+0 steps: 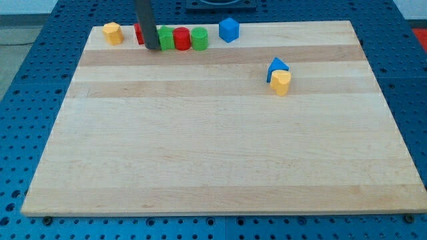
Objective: Separate the blue triangle from the yellow heart
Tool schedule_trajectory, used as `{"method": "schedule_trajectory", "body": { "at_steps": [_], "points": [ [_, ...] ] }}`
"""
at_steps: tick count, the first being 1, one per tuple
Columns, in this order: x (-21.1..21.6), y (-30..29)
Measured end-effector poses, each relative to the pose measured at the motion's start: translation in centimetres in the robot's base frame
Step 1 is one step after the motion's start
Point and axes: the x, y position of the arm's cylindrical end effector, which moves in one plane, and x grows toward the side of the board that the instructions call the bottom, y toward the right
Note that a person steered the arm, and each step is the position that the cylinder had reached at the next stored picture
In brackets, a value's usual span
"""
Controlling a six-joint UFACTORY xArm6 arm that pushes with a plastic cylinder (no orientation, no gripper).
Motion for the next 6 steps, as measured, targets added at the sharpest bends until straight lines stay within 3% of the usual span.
{"method": "schedule_trajectory", "body": {
  "at_steps": [2, 4, 5, 6],
  "points": [
    [0.4, 3.8],
    [1.3, 0.3],
    [6.2, -0.1],
    [8.1, 10.6]
  ]
}}
